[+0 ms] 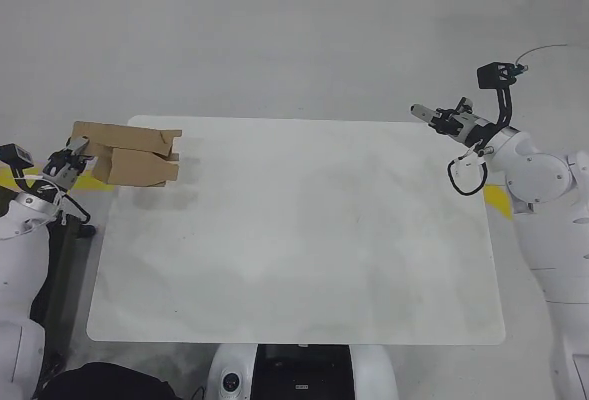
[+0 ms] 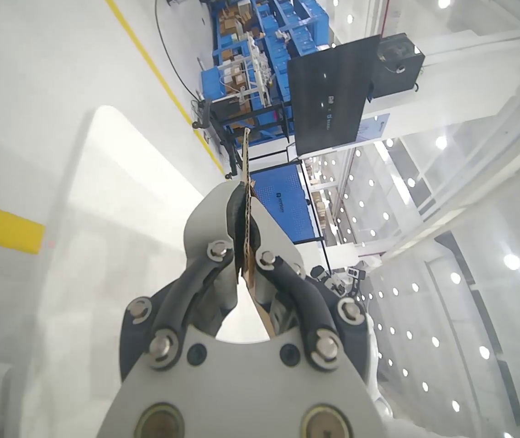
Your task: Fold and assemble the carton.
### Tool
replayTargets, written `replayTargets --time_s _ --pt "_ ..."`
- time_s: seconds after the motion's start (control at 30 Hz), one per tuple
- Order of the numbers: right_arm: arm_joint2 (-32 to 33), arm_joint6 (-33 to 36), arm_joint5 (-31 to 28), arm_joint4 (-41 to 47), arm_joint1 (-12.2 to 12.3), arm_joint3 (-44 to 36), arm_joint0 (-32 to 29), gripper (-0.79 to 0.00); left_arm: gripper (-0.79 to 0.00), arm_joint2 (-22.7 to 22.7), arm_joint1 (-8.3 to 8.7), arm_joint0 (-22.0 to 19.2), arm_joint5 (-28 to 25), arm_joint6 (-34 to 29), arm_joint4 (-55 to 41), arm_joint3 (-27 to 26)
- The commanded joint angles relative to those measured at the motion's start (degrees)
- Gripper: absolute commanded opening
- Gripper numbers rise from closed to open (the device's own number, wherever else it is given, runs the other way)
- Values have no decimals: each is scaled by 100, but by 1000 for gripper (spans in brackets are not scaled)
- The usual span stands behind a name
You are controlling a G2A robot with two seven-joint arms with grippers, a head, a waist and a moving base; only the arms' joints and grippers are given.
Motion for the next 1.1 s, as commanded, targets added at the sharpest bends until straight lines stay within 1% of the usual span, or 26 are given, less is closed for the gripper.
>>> replayTargets --time_s 0.0,0.33,0.53,0.67,0.87,1.07 --pt "0 0 0 0 0 0 0 0 -785 52 -50 -91 57 -42 -5 -146" --pt "0 0 0 0 0 0 0 0 -785 495 -365 -569 228 -128 139 -774" --pt "0 0 0 0 0 0 0 0 -785 898 -618 -766 415 -271 107 -1076" --pt "0 0 0 0 0 0 0 0 -785 1211 -788 -872 379 -311 247 -1265" --pt "0 0 0 0 0 0 0 0 -785 1600 -1000 -877 277 -411 373 -1651" --pt "0 0 0 0 0 0 0 0 -785 1782 -1100 -752 325 -669 356 -2015"
